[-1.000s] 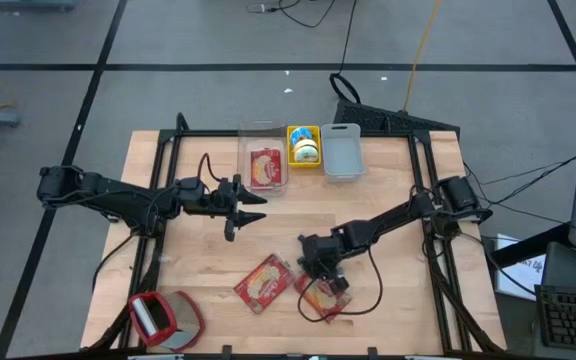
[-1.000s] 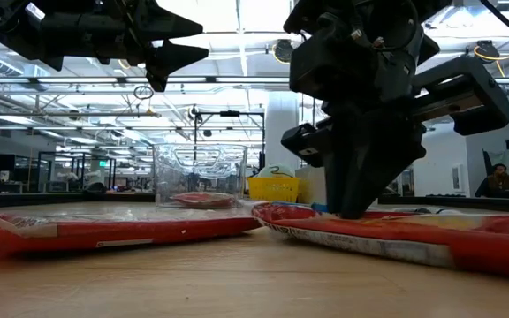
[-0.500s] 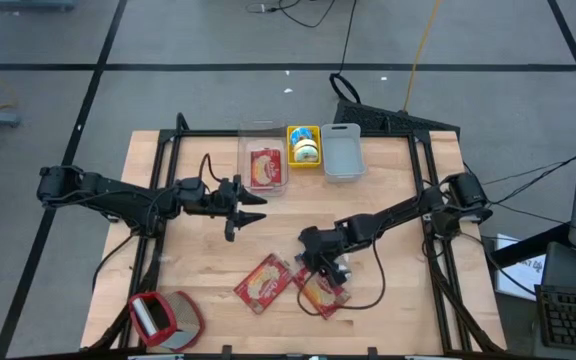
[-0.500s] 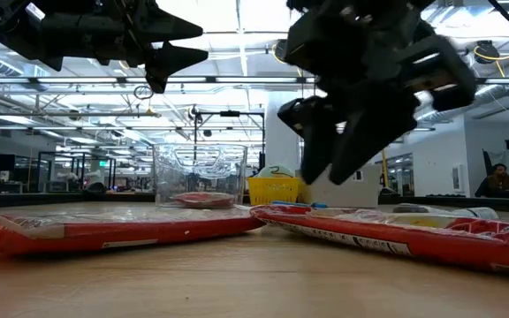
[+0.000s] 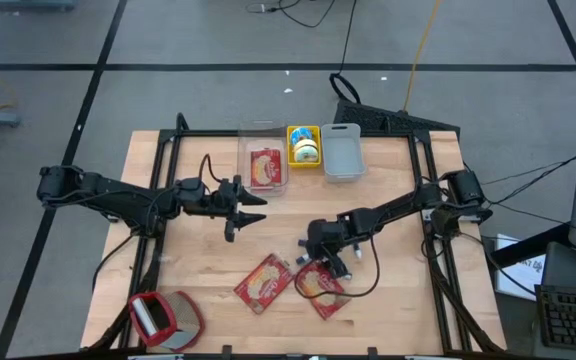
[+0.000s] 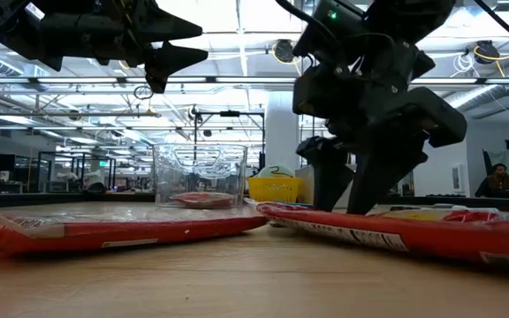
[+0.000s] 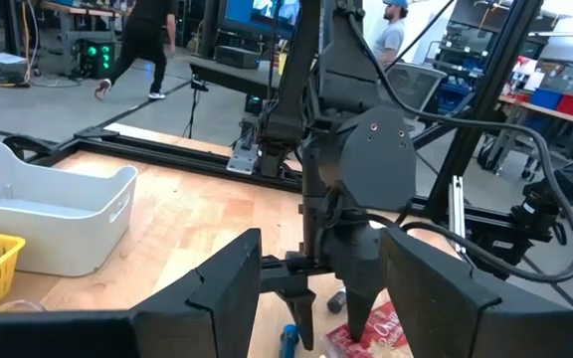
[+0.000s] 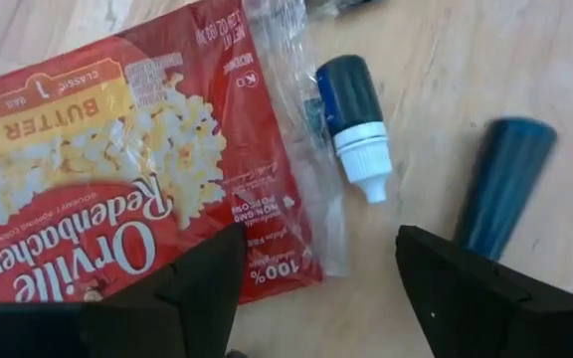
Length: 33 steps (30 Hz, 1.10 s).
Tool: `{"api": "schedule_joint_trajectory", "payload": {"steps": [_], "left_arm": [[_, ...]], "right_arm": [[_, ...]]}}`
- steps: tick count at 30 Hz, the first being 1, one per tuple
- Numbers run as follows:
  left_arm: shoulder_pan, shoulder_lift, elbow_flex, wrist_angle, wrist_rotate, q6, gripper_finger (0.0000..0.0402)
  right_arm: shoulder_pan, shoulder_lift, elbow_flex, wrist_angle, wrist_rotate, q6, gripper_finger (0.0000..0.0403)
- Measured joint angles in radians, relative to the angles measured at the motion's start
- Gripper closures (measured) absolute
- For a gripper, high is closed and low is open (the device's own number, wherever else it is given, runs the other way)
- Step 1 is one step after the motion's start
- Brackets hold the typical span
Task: Pick & Place Food Item
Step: Stack the right red popcorn bag on top of the other red popcorn bag in the clear bin
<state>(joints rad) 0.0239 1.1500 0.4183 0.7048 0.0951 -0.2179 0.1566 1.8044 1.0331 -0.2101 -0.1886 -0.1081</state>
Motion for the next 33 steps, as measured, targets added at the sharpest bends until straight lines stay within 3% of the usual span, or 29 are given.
{"api": "schedule_joint_trajectory", "payload": {"steps": [18,23,33], "left_arm": [[0.0,0.0,0.0,-0.002,0.0,-0.002,0.0195],[0.0,0.0,0.0,-0.003,0.0,-0.002,0.0194],[0.001,0.0,0.0,-0.003,0.0,0.002,0.0194]], "right_arm": [[0.008,-0.002,-0.001,-0.118,-0.054,0.078,0.0175],[0.007,-0.003,-0.001,-0.139,-0.118,0.092,0.018],[0.008,-0.002,-0.002,-0.164,-0.13,0.096,0.0244]]}}
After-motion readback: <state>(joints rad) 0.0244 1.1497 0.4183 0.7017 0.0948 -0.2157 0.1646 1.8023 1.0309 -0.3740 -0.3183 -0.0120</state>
